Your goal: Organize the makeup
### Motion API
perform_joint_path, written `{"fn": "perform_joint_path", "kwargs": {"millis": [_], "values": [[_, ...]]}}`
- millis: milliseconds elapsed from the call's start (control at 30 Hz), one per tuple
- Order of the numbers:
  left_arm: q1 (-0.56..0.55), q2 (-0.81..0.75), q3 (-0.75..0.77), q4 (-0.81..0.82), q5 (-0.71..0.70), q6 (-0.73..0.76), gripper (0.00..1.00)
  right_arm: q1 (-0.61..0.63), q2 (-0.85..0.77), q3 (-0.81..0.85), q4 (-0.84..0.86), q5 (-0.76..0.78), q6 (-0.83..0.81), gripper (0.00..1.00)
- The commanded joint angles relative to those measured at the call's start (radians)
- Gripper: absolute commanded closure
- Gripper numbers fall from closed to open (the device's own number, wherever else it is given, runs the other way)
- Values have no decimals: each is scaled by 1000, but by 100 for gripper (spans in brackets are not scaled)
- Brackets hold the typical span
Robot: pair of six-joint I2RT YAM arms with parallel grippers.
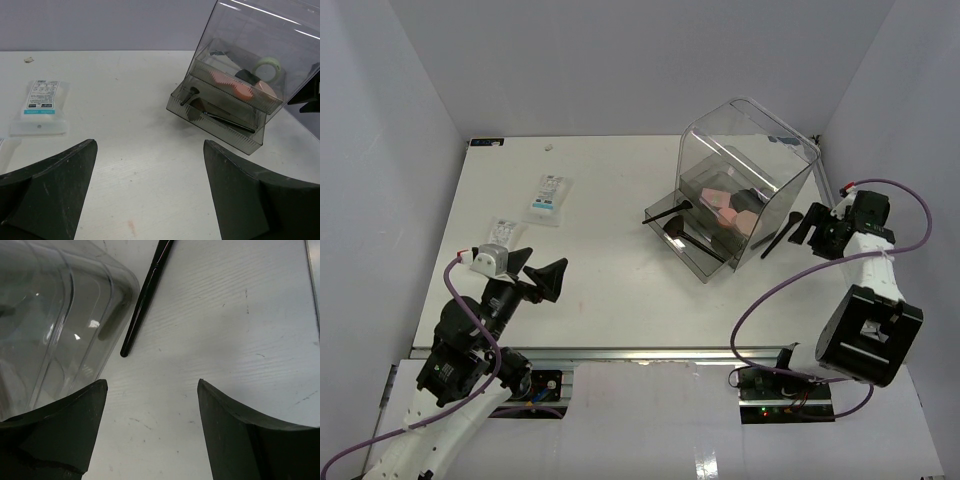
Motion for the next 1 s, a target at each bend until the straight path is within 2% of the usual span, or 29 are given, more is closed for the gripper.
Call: {"fn": "perform_joint_path", "kwargs": {"millis": [0,267,967], "values": [[5,-5,-1,9,-8,2,2,66,136,100,68,108,155,23],[5,-3,-1,9,-10,2,2,105,308,198,66,110,214,29],[8,10,-5,6,-31,2,2,179,511,329,63,137,223,38]]}}
